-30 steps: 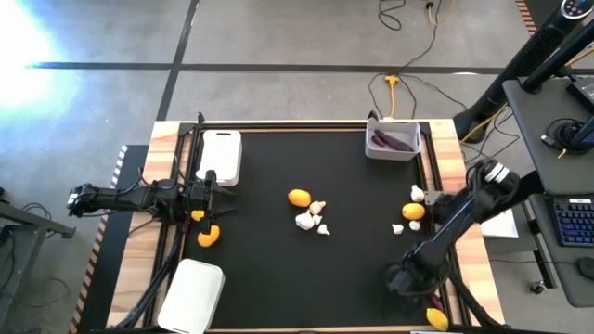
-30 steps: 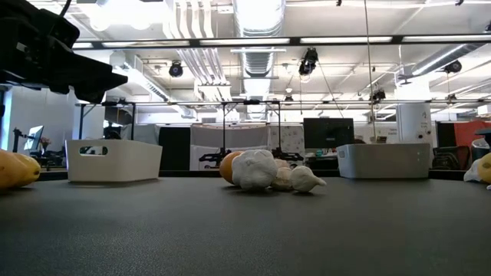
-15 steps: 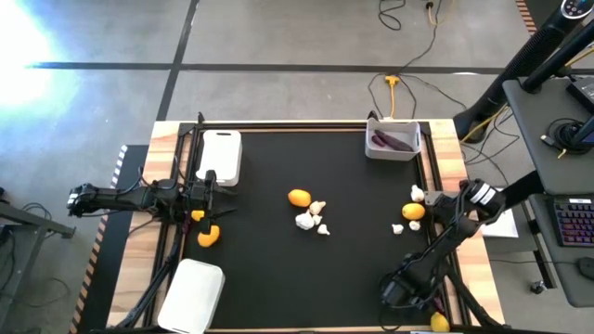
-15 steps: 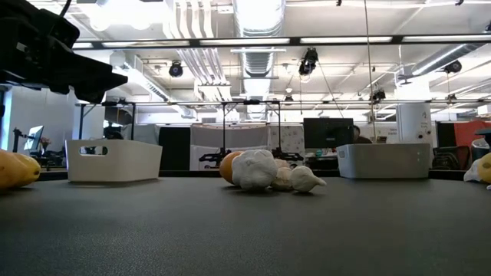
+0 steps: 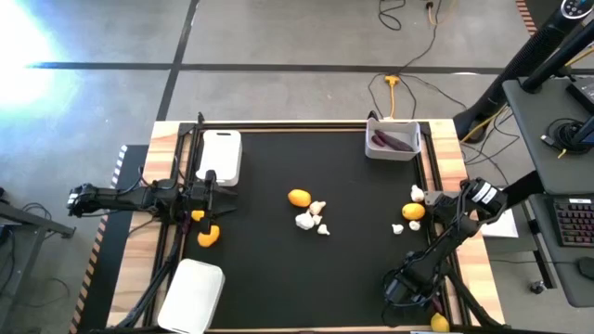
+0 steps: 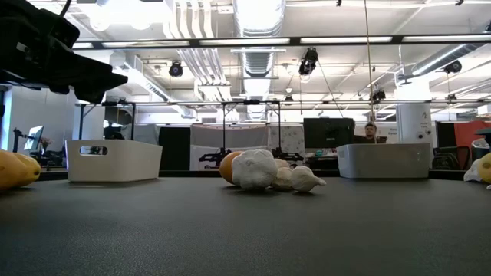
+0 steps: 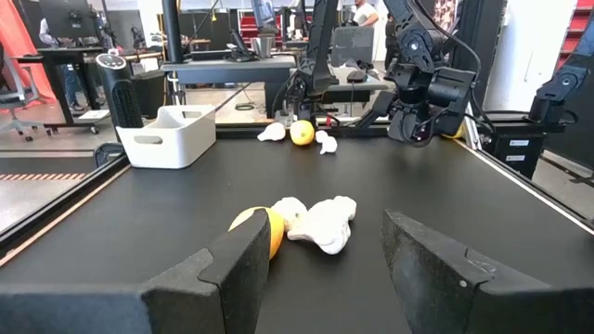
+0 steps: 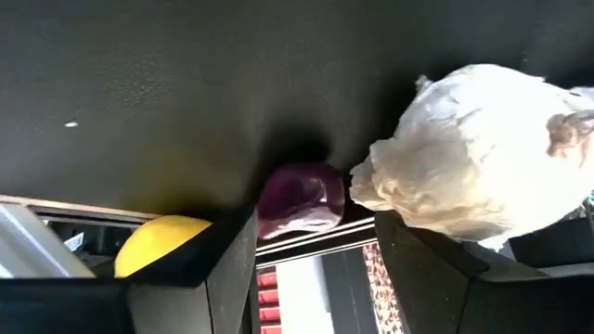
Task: Sort produce into baskets
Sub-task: Put the small eggplant into the gray bin
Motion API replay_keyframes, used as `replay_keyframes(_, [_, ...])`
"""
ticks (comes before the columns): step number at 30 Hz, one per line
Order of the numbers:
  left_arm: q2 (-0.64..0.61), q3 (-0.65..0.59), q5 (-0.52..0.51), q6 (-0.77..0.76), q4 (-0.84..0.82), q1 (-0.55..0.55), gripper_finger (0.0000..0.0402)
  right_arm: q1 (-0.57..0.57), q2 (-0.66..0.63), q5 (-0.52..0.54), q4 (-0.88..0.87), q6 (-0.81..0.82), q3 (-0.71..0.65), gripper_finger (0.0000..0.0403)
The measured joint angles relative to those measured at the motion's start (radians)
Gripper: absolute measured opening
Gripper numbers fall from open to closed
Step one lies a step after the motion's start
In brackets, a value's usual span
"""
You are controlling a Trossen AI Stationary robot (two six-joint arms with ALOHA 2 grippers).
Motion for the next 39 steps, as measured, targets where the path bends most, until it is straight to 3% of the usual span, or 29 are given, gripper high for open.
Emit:
replay_keyframes(14, [0.000, 0.000, 0.000, 0.000, 0.000, 0.000, 0.0190, 0.000, 0.000, 0.033, 0.184, 0.095, 0.002, 0.0206])
replay_keyframes(19, [0.000, 0.000, 0.000, 0.000, 0.000, 0.000, 0.0190, 0.002, 0.000, 0.096, 0.180, 0.099, 0.002, 0.0187])
replay_keyframes(30, [0.000, 0.000, 0.000, 0.000, 0.000, 0.000, 0.0190, 0.002, 0.000, 0.101, 0.180, 0.087, 0.002, 0.0135])
replay_keyframes(39, [0.000, 0.000, 0.000, 0.000, 0.000, 0.000, 0.0190, -0.005, 0.000, 0.146, 0.176, 0.086, 0.070, 0.0187])
